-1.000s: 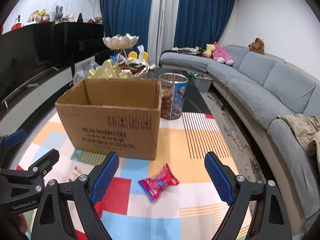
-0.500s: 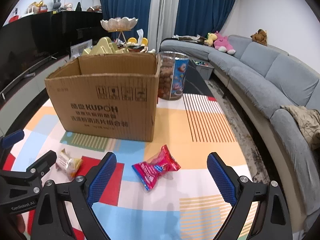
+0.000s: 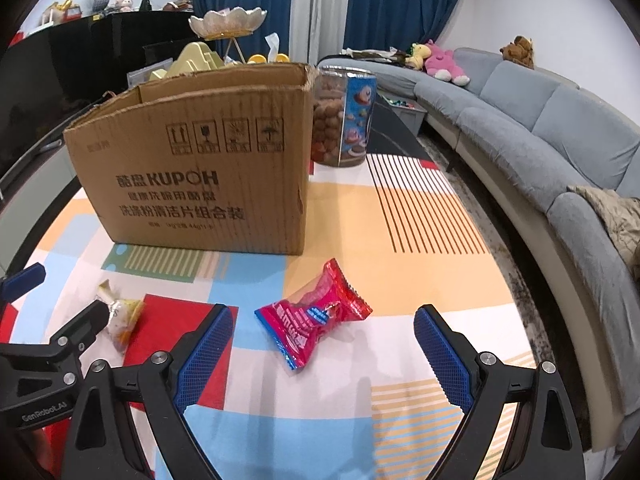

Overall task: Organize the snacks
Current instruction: 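Lower left tool to the DENMAS Cheese Ball packet while right tool lowers to the red candy bag, then close left tool on the DENMAS packet while right tool closes on the red candy bag, then lift the DENMAS packet and red candy bag and carry both over the box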

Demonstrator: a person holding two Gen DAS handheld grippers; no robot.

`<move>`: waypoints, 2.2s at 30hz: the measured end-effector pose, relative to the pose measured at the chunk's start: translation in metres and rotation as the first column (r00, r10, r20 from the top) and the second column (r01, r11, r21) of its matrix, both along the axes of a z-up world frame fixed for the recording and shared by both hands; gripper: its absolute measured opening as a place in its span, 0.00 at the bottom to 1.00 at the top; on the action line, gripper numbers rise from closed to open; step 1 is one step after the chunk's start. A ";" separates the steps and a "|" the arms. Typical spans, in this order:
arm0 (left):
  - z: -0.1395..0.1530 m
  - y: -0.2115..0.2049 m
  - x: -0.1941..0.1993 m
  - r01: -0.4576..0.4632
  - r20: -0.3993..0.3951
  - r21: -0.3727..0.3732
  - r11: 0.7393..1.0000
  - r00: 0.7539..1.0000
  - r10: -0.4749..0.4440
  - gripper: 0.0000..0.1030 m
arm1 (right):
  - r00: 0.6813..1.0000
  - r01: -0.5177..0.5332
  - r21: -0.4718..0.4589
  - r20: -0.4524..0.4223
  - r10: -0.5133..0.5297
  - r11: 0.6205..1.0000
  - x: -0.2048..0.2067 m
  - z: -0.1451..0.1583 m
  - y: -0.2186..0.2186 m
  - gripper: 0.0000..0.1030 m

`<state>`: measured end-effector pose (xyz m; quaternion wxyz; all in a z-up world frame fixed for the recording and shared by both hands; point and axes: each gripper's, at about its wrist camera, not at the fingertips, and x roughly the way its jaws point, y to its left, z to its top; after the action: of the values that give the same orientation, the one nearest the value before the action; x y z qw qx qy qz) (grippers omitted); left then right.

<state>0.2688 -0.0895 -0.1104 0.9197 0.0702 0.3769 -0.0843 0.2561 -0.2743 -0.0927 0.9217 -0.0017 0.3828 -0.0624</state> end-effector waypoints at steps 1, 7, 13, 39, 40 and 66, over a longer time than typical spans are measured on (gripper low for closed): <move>-0.002 0.000 0.001 0.001 -0.003 0.000 1.000 1.000 -0.001 1.00 | 1.000 0.001 0.002 -0.004 -0.001 1.000 0.001 -0.002 0.000 0.90; -0.012 -0.002 0.008 0.004 -0.027 0.004 1.000 1.000 -0.004 1.00 | 1.000 0.004 0.018 -0.029 -0.003 1.000 0.009 -0.015 -0.002 0.90; -0.026 -0.005 0.016 0.010 -0.060 0.006 1.000 0.998 -0.010 1.00 | 0.999 0.011 0.031 -0.051 -0.010 0.999 0.018 -0.026 -0.006 0.90; -0.048 -0.002 0.043 0.030 -0.146 -0.041 0.999 0.989 -0.035 0.74 | 0.994 0.017 0.106 -0.112 -0.005 0.994 0.053 -0.053 -0.013 0.89; -0.047 -0.002 0.043 0.033 -0.143 -0.041 0.999 0.989 -0.038 0.70 | 0.994 0.016 0.109 -0.110 -0.004 0.994 0.052 -0.053 -0.014 0.88; -0.026 -0.005 0.020 0.048 -0.097 -0.066 0.997 0.994 -0.054 0.44 | 0.997 -0.041 0.121 -0.058 0.048 0.992 0.028 -0.028 -0.003 0.41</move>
<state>0.2883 -0.0949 -0.1359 0.8994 0.0461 0.4170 -0.1230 0.2844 -0.2769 -0.1204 0.9093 0.0430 0.4135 -0.0185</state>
